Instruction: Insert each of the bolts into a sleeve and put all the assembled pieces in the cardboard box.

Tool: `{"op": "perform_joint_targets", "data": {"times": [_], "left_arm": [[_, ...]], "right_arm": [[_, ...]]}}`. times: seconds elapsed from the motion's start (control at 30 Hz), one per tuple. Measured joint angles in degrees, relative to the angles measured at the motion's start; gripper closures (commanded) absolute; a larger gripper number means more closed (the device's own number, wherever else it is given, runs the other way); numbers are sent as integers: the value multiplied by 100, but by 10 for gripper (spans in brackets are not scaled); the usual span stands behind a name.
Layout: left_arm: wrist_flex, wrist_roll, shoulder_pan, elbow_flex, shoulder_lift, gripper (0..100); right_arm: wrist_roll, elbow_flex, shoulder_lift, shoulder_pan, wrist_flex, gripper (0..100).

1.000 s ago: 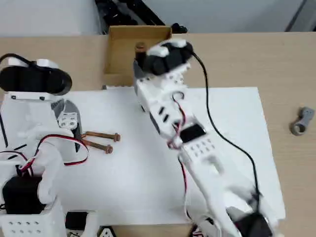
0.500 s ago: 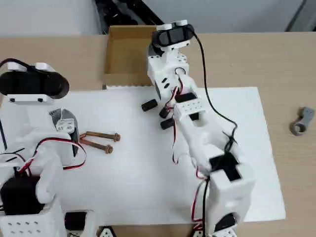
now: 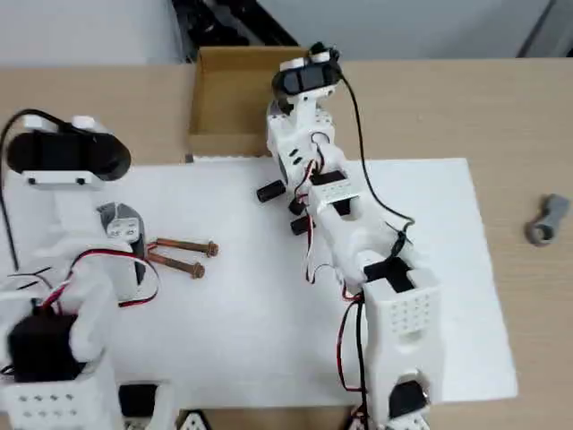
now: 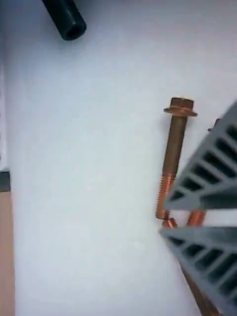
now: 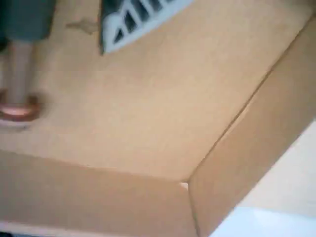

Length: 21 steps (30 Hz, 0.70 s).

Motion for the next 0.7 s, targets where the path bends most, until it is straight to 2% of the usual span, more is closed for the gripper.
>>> {"op": "perform_joint_targets", "data": {"times": [0.17, 0.27, 0.37, 0.53, 0.6, 0.7], "left_arm": [[0, 9, 0, 0, 0, 985], [0, 0, 0, 9, 0, 985], [0, 0, 0, 88, 141, 985], [0, 0, 0, 167, 958, 985], [0, 18, 0, 167, 1231, 985], [0, 0, 0, 193, 1609, 985]], "right_arm": [[0, 0, -9, 9, 0, 816], [0, 0, -308, 44, 369, 816], [0, 0, -844, 88, 1046, 832], [0, 0, -1732, 123, 2453, 998], [0, 0, -2031, 123, 2963, 974], [0, 0, -2453, 123, 3701, 992]]}}
